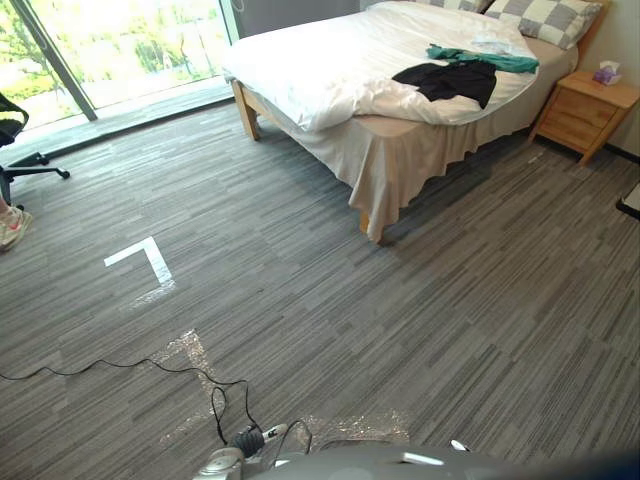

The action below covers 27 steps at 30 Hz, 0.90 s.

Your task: Tidy the bed and pick cloth on bed and put in laundry

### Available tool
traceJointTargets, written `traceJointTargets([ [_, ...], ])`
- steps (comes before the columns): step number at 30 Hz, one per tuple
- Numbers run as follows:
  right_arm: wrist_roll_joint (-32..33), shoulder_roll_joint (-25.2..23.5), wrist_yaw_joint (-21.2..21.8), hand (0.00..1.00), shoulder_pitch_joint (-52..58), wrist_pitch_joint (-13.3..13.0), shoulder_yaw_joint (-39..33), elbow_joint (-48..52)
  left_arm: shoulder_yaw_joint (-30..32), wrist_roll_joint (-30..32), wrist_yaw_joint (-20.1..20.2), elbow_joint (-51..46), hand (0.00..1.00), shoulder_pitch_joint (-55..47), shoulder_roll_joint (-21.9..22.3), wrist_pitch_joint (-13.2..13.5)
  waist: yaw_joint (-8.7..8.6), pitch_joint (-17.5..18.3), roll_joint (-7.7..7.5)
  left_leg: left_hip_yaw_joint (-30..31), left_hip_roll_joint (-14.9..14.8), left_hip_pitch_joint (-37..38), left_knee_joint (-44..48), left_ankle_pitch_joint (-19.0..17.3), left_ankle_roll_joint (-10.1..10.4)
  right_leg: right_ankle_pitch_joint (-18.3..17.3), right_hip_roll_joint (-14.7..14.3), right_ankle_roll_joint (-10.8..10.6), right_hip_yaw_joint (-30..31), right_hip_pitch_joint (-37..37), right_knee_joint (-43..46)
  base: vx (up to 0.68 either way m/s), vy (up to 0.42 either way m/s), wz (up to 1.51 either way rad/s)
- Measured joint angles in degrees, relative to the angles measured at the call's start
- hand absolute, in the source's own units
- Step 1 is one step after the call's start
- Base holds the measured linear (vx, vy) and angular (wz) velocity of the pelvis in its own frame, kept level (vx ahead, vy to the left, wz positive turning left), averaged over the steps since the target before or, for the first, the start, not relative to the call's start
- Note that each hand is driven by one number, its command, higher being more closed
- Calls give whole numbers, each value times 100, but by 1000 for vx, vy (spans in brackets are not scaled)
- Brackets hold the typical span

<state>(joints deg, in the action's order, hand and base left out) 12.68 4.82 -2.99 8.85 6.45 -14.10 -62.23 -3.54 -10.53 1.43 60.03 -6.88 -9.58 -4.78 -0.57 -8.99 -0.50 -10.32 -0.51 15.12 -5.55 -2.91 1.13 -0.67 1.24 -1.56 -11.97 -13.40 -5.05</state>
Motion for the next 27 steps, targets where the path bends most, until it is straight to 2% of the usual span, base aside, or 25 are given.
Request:
traceJointTargets([
  [10,42,-10,-9,0,5,-27,-1,5,-98,300,-9,-4,0,78,-25,-86,-14,-19,-20,-65,-3,-57,-28,-20,-27,-43,-6,-2,35,116,23,-28,-15,-2],
  [13,164,-24,-11,0,-12,-36,-39,73,-173,334,-11,-3,0,141,-48,-132,-27,-95,-10,-194,-34,-121,-27,-37,-39,-393,39,22,138,571,833,13,0,-17],
  [14,253,-66,-9,0,-20,-42,-100,131,-300,334,-9,-3,0,191,-102,-143,-55,-185,-41,-237,-20,-109,-25,-32,-46,-590,103,-20,151,786,1299,23,19,-23],
  [17,487,-146,-20,0,-59,-62,-160,243,-331,352,-8,-2,0,285,-167,-218,-84,-402,-78,-601,-12,6,-3,-46,-24,-796,284,-251,-141,1179,2147,-22,34,-38],
  [21,741,-217,-81,0,-99,-58,-197,244,-331,504,-8,5,0,268,-233,-238,-162,-491,-174,-995,-3,108,-1,-113,79,-840,317,-115,-358,1200,2022,-27,16,-49],
  [23,741,-256,-71,0,-120,-59,-361,246,-333,543,-10,38,0,296,-232,-229,-215,-578,-133,-1064,-30,182,-27,-144,116,-810,305,-71,-374,1238,2027,-6,-12,-31],
  [24,739,-254,-64,0,-114,-57,-460,239,-333,544,-19,84,0,348,-198,-216,-233,-644,-76,-1111,-81,218,-29,-218,71,-813,309,-75,-431,1350,2267,-24,-32,-33],
  [26,739,-238,-31,0,-112,-47,-656,244,-325,545,-58,97,0,455,-153,-195,-228,-777,12,-1149,-213,309,-19,-334,59,-992,363,-27,-581,1698,2744,-13,-35,-29],
  [27,740,-255,-10,0,-107,-31,-673,244,-308,545,-58,97,0,443,-143,-162,-212,-811,70,-1261,-376,344,70,-407,158,-983,490,-36,-724,1916,2777,54,-13,-25],
])
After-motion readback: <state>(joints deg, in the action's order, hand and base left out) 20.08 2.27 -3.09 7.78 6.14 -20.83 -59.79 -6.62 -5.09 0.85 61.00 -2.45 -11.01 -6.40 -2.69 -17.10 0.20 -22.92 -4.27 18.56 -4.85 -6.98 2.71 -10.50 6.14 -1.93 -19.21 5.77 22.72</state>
